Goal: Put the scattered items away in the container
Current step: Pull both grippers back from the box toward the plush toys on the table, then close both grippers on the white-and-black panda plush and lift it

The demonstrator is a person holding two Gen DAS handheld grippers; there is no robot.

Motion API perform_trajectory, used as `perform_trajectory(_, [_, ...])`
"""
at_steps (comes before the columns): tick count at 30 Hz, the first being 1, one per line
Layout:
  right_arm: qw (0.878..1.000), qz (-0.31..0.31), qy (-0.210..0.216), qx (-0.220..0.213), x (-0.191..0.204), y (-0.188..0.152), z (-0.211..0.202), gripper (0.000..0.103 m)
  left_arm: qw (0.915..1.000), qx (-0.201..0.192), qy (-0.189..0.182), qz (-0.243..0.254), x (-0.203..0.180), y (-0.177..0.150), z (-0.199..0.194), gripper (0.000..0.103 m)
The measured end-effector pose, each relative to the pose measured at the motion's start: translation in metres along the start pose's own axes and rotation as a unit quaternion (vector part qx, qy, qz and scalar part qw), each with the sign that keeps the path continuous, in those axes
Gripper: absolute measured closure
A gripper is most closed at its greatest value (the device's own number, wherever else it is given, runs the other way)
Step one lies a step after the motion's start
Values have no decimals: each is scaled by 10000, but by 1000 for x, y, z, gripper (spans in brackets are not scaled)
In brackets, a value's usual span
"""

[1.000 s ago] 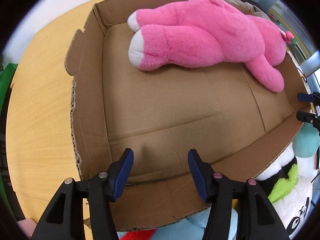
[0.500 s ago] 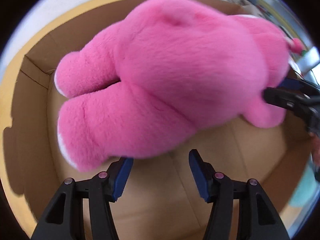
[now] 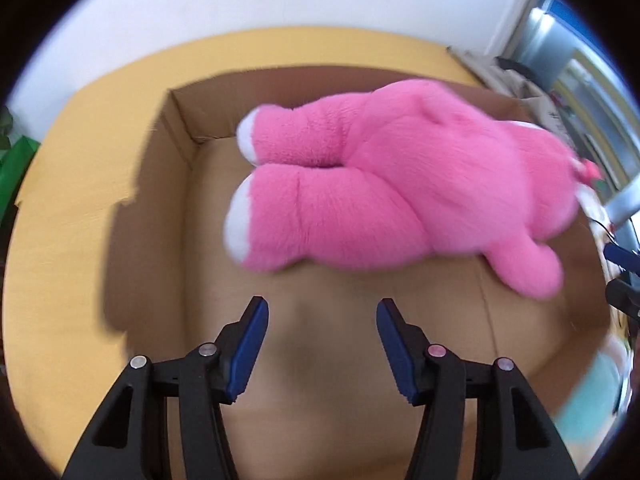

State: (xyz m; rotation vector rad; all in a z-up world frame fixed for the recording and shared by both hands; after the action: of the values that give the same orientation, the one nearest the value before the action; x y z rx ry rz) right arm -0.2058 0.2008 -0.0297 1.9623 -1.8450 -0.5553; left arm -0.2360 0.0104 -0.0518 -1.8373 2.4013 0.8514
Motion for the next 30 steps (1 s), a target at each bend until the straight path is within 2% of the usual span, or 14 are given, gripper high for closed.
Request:
perform_trajectory(3, [9991, -183, 41, -383, 6, -27, -48, 1, 9987, -322, 266, 300, -10, -32, -51, 47])
perform_trajectory(4, [9983, -200, 85, -533, 8, -35, -63, 1, 9978, -450, 342, 357, -30, -35, -61, 47])
perform_trajectory(7, [9946, -221, 177, -1000, 14, -64, -105, 1, 9952, -880, 258, 336, -53, -64, -89, 46])
perform_trajectory(11, [9882, -305, 5, -1501, 22, -101, -147, 1, 9871, -1533, 140, 435, -76, -93, -128, 33])
perform_trajectory(14, [9841, -234, -84, -1756, 26, -123, -171, 1, 9785, -1932, 482, 535, -96, -128, -161, 24])
perform_trajectory(18, [9811, -131, 116, -1928, 36, -148, -196, 0, 9687, -2310, 712, 568, -121, -164, -189, 24])
perform_trajectory(23, [9783, -216, 9, -2061, 53, -176, -214, 0, 9609, -2613, 753, 524, -132, -192, -208, 24])
perform_trajectory(25, [9785, -271, 39, -2047, 59, -186, -216, 0, 9591, -2666, 800, 520, -135, -199, -209, 24])
perform_trajectory(30, [9787, -405, 148, -2008, 73, -207, -216, 1, 9607, -2654, 656, 476, -141, -214, -203, 24])
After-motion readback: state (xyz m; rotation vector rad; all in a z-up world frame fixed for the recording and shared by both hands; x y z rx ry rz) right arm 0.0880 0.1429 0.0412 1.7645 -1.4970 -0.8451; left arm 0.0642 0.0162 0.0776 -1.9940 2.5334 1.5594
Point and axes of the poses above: each gripper's, at about its wrist camera, not at the fingertips, and z roughly the way its jaws point, x to its left, y to its top, the point moved 7 cm from there along z, roughly the way its jaws point, and after that the axes turned 15 degrees about -y, right-handed, at the moved point
